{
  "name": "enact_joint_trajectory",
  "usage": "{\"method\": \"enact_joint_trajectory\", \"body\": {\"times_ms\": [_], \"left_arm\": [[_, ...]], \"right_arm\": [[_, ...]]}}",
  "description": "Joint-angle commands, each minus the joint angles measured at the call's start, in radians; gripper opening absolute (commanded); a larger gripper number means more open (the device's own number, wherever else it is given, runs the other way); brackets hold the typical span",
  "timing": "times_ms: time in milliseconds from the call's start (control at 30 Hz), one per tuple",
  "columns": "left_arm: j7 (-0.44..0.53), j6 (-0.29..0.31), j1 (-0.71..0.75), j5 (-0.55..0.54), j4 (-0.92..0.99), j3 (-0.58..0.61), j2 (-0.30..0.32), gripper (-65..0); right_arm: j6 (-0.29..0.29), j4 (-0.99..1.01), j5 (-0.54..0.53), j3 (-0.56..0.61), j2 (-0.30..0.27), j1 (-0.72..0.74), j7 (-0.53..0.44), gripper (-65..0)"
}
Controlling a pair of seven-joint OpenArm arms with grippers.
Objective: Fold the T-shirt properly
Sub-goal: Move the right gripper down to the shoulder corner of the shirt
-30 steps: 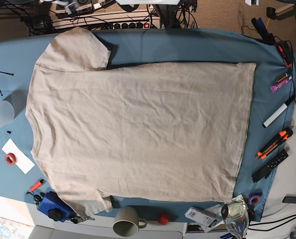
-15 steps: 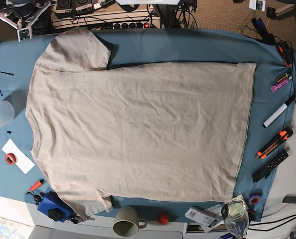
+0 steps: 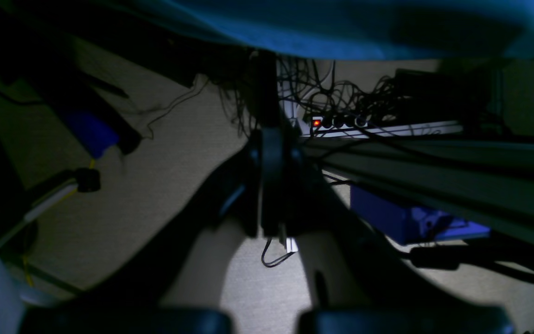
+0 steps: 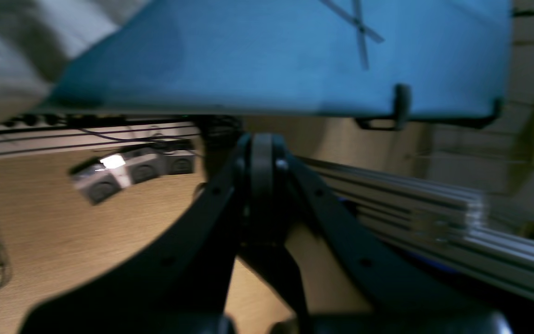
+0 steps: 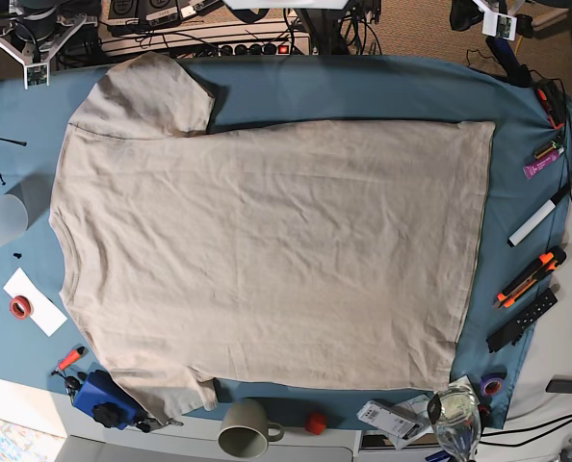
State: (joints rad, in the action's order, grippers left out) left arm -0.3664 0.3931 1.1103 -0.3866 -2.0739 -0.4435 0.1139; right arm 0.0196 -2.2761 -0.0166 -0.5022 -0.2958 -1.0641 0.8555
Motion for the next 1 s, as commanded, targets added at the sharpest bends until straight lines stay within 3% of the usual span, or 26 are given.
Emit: {"method": "enact_joint_trajectory", "body": {"times_ms": [0, 200, 400, 500, 667, 800, 833, 967], "left_arm": [[0.014, 0.001, 0.018, -0.011, -0.014, -0.005, 0.004, -65.0], [0.014, 0.001, 0.018, -0.011, -0.014, -0.005, 0.006, -65.0], [0.014, 0.001, 0.018, -0.011, -0.014, -0.005, 0.006, -65.0], [0.014, 0.001, 0.018, -0.011, -0.014, -0.005, 0.006, -65.0], [0.015, 0.001, 0.018, -0.011, -0.014, -0.004, 0.006, -65.0], [0.015, 0.001, 0.017, -0.011, -0.014, -0.004, 0.005, -65.0], [0.015, 0.001, 0.018, -0.011, -0.014, -0.005, 0.005, -65.0], [0.015, 0.001, 0.018, -0.011, -0.014, -0.004, 0.005, -65.0]], "right_arm": [[-0.003, -0.015, -0.008, -0.010, -0.006, -0.010, -0.009, -65.0], [0.082, -0.015, -0.167, -0.010, -0.006, 0.018, 0.035, -49.4], [0.261, -0.015, -0.473, -0.024, -0.006, 0.092, 0.039, -49.2], [0.381, -0.014, -0.630, -0.085, -0.006, 0.138, 0.069, -49.2], [0.656, 0.031, -0.969, -0.242, -0.006, 0.191, 0.162, -49.2], [0.678, 0.196, -1.287, -0.298, -0.006, 0.267, 0.309, -49.2], [0.678, 0.245, -1.316, -0.298, -0.006, 0.289, 0.330, -49.2], [0.678, 0.396, -1.265, -0.298, 0.002, 0.345, 0.333, -49.2]]}}
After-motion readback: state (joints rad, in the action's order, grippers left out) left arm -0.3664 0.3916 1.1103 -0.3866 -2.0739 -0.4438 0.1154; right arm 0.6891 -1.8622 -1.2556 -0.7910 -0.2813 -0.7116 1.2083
